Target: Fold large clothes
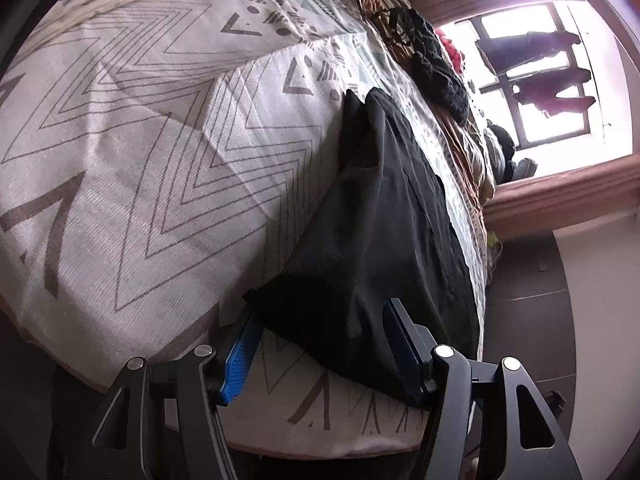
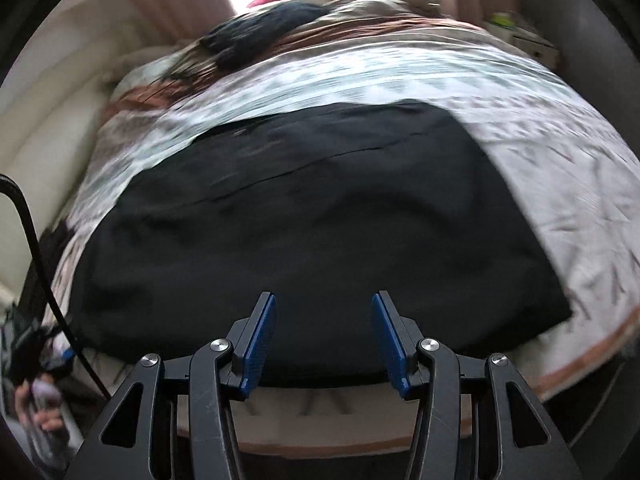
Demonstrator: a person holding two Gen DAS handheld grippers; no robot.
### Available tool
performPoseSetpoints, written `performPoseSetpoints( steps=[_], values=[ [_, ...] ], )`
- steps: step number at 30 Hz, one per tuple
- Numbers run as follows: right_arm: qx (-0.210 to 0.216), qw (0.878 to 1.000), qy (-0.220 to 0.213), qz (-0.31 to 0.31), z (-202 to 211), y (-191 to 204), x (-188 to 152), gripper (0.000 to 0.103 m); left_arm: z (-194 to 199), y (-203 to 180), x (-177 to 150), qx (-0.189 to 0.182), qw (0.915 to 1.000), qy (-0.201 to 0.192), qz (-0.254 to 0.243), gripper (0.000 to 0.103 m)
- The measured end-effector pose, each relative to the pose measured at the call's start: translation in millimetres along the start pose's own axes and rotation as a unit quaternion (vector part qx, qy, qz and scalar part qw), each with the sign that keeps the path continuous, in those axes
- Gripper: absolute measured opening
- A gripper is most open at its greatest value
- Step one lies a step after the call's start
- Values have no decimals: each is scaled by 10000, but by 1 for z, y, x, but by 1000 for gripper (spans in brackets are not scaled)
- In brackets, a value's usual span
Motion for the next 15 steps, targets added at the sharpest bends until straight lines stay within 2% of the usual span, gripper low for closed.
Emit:
performPoseSetpoints(
  steps=[6,12,15],
  values=[
    [236,9974,324,606,-16,56,-20,49,-5,-1,4,20,10000,-1,42,62],
    [331,9940,471,926,-27,81,-33,49,-8,-1,7,23,10000,-24,93,60],
    [362,9918,577,1083,-36,90,-38,49,-8,1,8,81,9999,-22,86,54]
  ],
)
Point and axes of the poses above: each gripper's, at about its wrist camera, not at the fingertips, and z roughly against the way its jaws point, y to its left, x to its top, the point moved 5 cm from there along -z, roughly the way its jaws point, and after that the axes turned 1 degree about y, right-handed, at the moved point
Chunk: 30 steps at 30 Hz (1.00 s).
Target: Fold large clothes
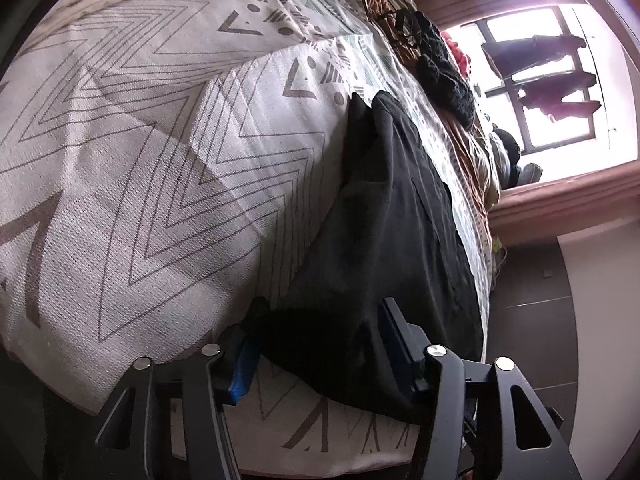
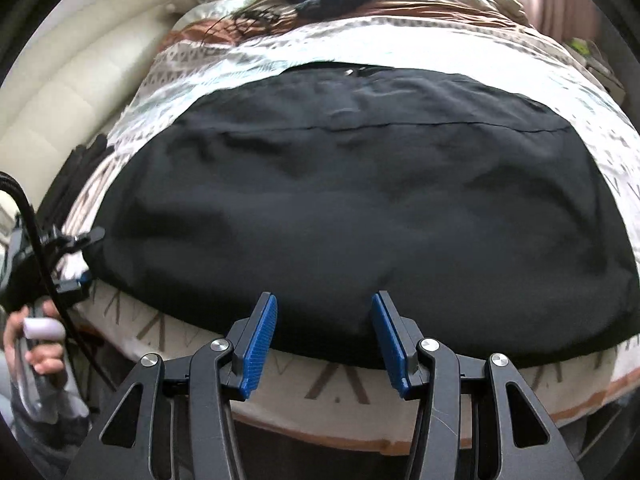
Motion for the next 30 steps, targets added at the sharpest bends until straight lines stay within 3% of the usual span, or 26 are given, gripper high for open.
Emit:
performPoseSetpoints(
  steps=[3,9,21,30],
  values=[
    [-56,9998,172,46,-15,2,0,49,1,5,0,7,9999,6,111,48],
    [-281,9985,402,-248,-43,-12,20,49,3,9,0,64,9997,25,240,46],
    [-725,9959,475,-275,-88,-18,98,47,5,12,-2,235,9960,-3,861,43],
    [-840,9938,427,-588,-112,-28,147,45,4,3,-5,549,9946,-90,879,41]
  ],
)
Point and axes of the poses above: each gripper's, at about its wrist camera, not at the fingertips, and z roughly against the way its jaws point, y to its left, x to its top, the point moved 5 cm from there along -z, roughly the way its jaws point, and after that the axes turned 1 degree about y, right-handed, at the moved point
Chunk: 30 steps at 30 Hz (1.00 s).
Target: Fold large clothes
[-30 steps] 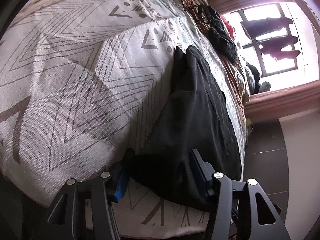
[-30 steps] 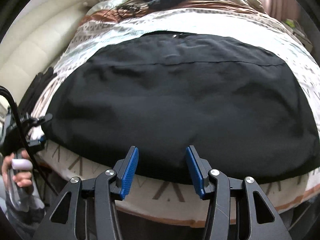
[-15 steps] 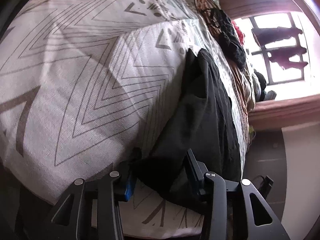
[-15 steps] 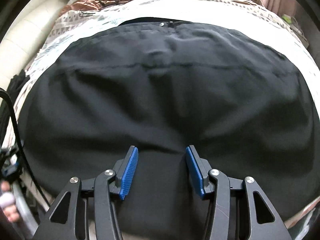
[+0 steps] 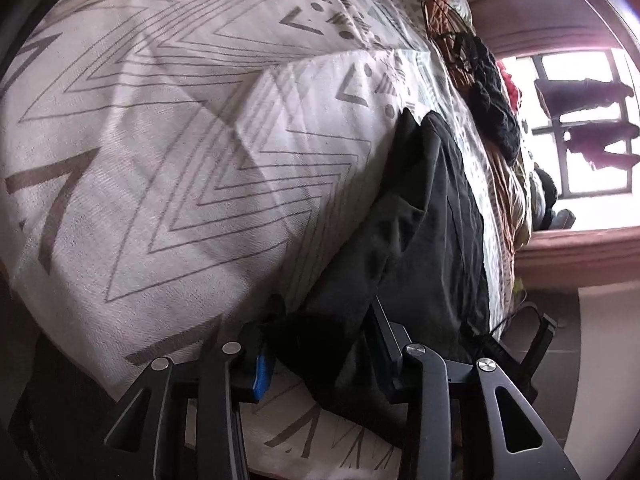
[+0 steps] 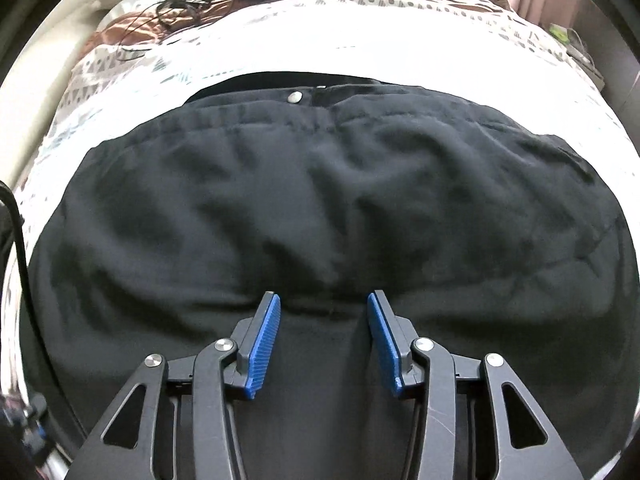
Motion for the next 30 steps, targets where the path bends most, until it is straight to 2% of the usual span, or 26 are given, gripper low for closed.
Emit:
performPoseSetpoints(
  steps=[3,7,10,13,14,15,17,20,30],
  values=[
    [29,9999,1,-109,-6,-3,14,45,-6,-5,3,-42,9997,174,-186,42],
    [-31,9999,1,-101,-18,-3,35,45,-10,1,10,-269,9995,169,31,41],
    [-114,9999,-7,-85,-24,-5,49,45,-10,-2,9,-204,9997,69,-64,37],
    [-147,9999,10,-41,-30,-7,63,45,-11,-3,9,-263,9996,31,84,29],
    [-154,9999,26,-48,-30,-9,67,44,-11,-3,9,-262,9996,34,110,27],
    [-180,9998,57,-66,-28,-10,68,37,-10,-4,8,-245,9996,23,99,26],
    [-242,9997,65,-71,-18,-10,65,34,-6,-8,5,-227,9997,-20,23,23],
    [-37,10000,-45,-78,2,-9,53,34,2,-16,3,-282,9995,-89,-122,20],
    [963,9950,-111,-231,56,-22,-11,34,35,-57,-6,-927,9940,-220,-547,16]
  ],
)
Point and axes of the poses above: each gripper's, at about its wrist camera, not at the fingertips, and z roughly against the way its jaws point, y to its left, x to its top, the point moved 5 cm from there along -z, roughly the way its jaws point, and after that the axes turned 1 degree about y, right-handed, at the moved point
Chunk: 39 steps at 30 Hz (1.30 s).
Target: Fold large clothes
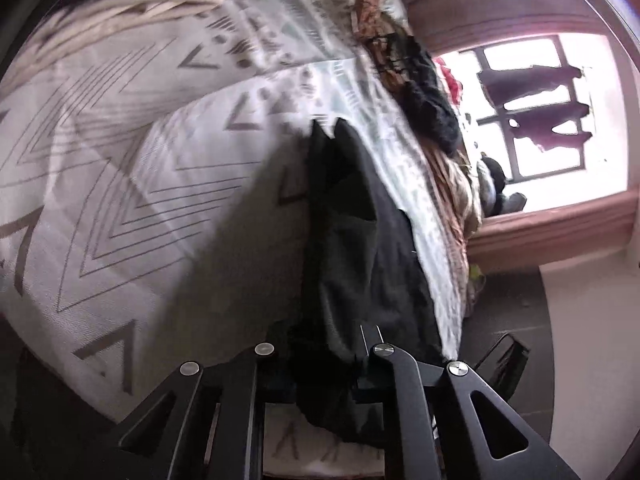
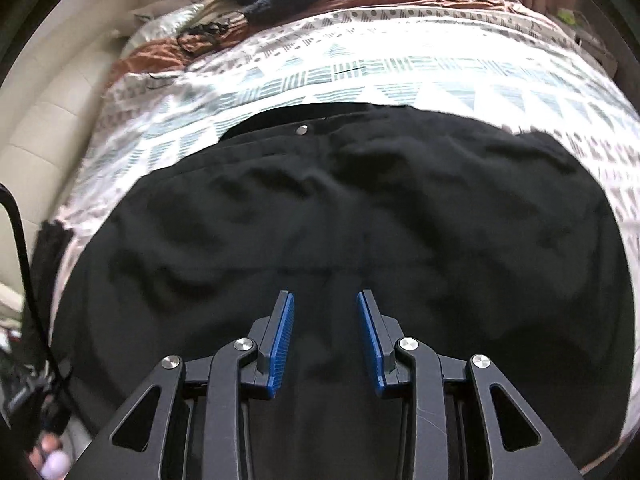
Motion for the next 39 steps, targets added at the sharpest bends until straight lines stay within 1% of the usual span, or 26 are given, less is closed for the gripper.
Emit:
performPoseSetpoints(
  steps=[5,7,10,12,18,21,23,27,32,35,39],
  values=[
    [503,9986,-45,-183,19,-3,-31,34,8,-33,-3,-206,9990,-9,-391,15],
    [550,9984,-68,-145,24,-2,-42,34,9,-52,-5,-320,9975,-22,-637,15],
    [673,9977,-70,-39,31,0,-60,34,9,-74,-10,-446,9952,-1,-870,15],
    [786,9969,-20,63,33,3,-74,40,9,-88,-12,-499,9938,15,-997,15],
    [718,9974,-11,115,30,-2,-105,41,8,-128,-17,-669,9895,34,-1285,14],
    [700,9972,193,149,10,-3,-122,41,1,-149,-22,-740,9864,128,-1460,14],
    [696,9974,191,25,-4,-7,-132,41,-6,-163,-30,-737,9839,231,-1613,14],
    [851,9963,97,-41,-8,-12,-134,39,-19,-196,-46,-807,9766,359,-1963,14],
    [1322,9907,163,-289,2,-25,-130,39,-33,-236,-63,-847,9671,521,-2342,14],
    [1386,9896,-94,-380,20,-37,-126,39,-43,-253,-74,-863,9625,624,-2496,14],
    [1444,9869,-360,-617,44,-62,-122,39,-70,-274,-89,-816,9572,834,-2650,14]
  ],
)
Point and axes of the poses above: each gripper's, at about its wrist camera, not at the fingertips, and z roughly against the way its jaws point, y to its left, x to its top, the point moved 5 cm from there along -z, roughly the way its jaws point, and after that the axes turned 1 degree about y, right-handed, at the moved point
